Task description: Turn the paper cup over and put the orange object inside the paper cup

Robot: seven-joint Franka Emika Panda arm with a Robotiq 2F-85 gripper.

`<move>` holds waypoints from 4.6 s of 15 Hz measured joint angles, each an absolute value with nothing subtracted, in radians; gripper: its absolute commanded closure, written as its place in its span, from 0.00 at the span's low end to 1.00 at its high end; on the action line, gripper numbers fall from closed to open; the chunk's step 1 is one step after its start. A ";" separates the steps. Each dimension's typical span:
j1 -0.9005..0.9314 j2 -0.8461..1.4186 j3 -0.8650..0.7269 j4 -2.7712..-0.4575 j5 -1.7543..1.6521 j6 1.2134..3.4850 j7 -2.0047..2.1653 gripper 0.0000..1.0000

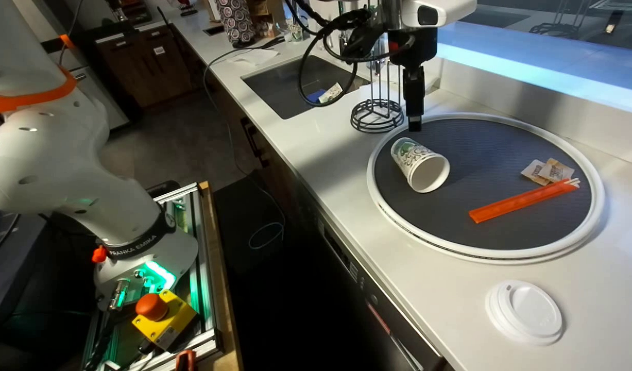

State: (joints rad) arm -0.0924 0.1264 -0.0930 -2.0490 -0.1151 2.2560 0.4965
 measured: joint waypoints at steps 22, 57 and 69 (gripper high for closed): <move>-0.224 0.304 -0.102 -1.930 0.345 2.253 -0.207 0.00; -0.238 0.261 -0.039 -1.927 0.545 2.482 -0.325 0.99; -0.121 0.245 -0.045 -2.161 0.400 3.033 -0.310 0.68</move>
